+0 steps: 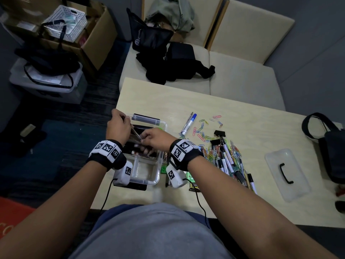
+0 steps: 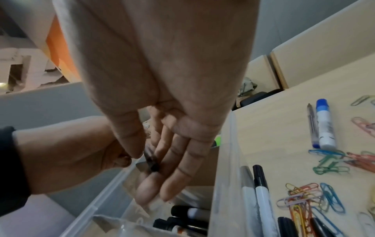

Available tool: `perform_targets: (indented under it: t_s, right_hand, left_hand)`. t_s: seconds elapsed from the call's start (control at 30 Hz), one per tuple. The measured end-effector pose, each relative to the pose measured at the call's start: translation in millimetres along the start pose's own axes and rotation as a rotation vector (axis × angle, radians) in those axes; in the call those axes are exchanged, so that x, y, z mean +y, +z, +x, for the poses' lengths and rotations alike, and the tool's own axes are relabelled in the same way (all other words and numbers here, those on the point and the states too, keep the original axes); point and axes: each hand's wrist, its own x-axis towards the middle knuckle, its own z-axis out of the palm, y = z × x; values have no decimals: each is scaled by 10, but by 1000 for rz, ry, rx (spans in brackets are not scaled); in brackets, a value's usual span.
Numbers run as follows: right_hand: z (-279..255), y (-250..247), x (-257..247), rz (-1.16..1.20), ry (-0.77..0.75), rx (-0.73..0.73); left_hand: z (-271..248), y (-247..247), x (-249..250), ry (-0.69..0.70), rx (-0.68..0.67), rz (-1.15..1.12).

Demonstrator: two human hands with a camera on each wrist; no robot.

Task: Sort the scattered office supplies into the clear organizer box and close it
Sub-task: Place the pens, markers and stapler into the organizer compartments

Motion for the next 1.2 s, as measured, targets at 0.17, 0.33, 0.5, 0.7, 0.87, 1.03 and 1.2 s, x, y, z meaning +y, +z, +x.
perform_targets:
  t_s: [0.17, 0.33, 0.5, 0.7, 0.87, 1.03, 1.2]
  right_hand:
    - [-42, -72, 74, -373, -37, 101]
    - [-89, -125, 38, -719, -41, 130]
    - [-61, -84, 9, -985, -22, 111]
    - [-121, 65, -111, -1242, -63, 131]
    - [28, 344, -83, -1285, -117, 122]
    - [227, 408, 112, -1219, -83, 123]
    - [251, 334, 183, -1204, -53, 89]
  left_hand:
    - [66, 46, -61, 165, 29, 189]
    - [112, 68, -21, 284, 16, 348]
    - [140, 127, -52, 378, -138, 406]
    - [189, 135, -66, 354, -223, 499]
    - [181, 147, -49, 371, -201, 553]
    - [142, 143, -38, 366, -202, 544]
    - [106, 150, -9, 371, -178, 551]
